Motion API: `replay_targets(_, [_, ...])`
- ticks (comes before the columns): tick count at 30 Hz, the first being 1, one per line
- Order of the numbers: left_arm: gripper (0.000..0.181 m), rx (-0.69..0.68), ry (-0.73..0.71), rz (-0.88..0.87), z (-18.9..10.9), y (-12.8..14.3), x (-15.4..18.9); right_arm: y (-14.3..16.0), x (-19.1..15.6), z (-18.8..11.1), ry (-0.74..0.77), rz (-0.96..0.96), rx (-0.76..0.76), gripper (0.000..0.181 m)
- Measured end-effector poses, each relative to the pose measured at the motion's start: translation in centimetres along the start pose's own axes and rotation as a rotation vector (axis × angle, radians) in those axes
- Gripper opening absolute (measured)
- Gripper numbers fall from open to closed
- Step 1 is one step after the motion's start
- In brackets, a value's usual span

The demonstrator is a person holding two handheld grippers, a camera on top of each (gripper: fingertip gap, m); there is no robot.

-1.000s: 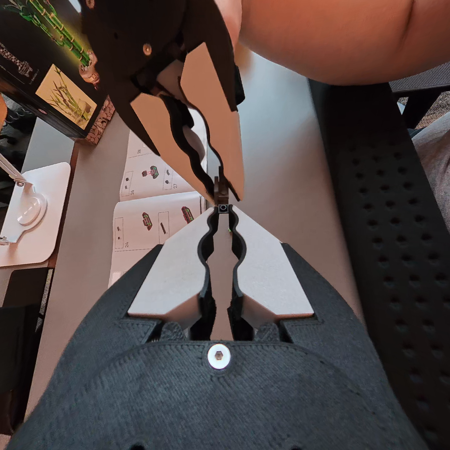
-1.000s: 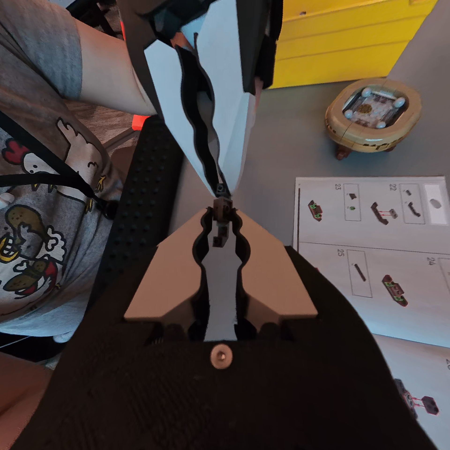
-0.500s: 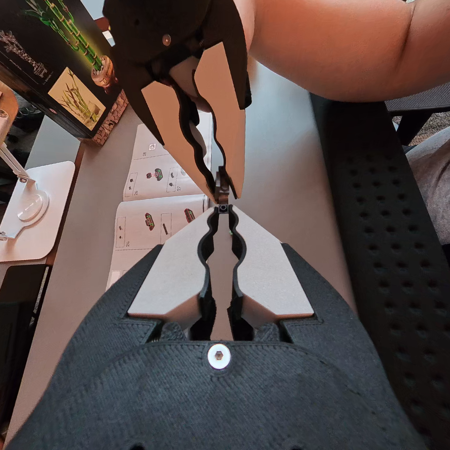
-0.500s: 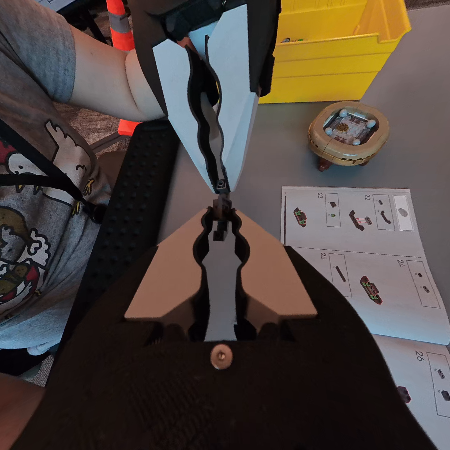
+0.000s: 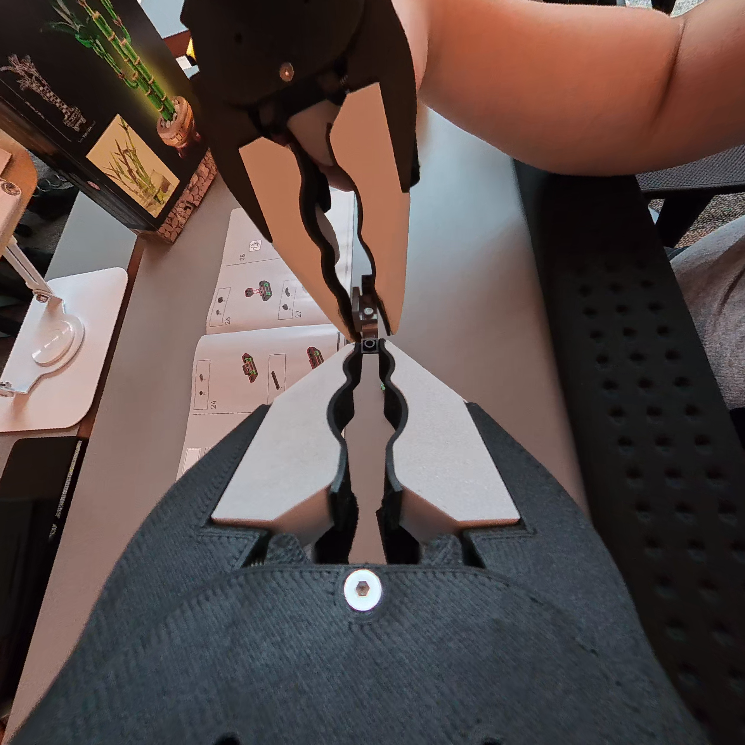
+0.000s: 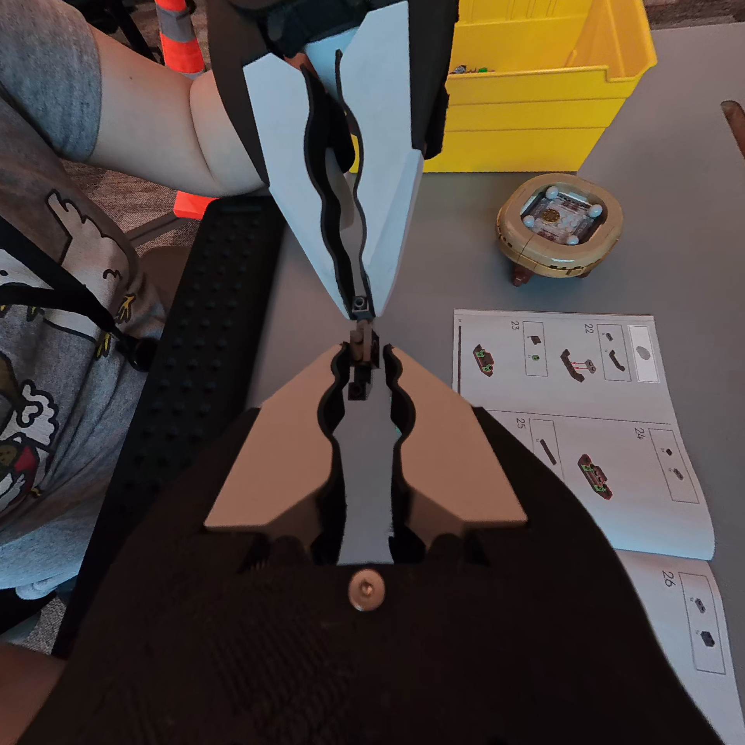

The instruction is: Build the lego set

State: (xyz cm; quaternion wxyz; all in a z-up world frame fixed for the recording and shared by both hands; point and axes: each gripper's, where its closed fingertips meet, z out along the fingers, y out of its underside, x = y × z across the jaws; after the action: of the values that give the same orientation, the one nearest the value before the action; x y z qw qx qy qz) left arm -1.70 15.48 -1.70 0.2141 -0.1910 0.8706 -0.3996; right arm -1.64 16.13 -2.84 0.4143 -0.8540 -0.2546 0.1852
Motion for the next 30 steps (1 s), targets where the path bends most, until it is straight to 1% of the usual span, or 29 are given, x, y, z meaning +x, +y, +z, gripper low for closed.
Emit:
replay_targets(10, [0.006,0.002,0.001,-0.01,0.0,0.1,-0.1,-0.3,0.0,-0.1,0.031,-0.041,0.001,0.016])
replay_targets(13, [0.006,0.003,0.001,-0.012,0.0,0.1,-0.1,-0.3,0.1,-0.1,0.045,-0.05,-0.004,0.012])
replay_targets(18, [0.006,0.0,-0.003,-0.023,0.0,0.2,-0.3,-0.3,0.1,0.0,0.052,-0.051,-0.011,0.017])
replay_targets(24, [0.006,0.02,0.006,-0.062,-0.3,0.0,-0.5,-0.6,0.3,0.0,0.102,-0.107,-0.02,0.017])
replay_targets(27, [0.006,0.028,0.035,-0.103,-0.4,0.0,-0.4,-0.7,0.6,0.0,0.134,-0.138,-0.032,0.009])
replay_targets(30, [0.006,0.049,0.057,-0.136,-0.7,-0.2,-0.3,-1.0,0.4,-0.1,0.135,-0.139,-0.021,0.009])
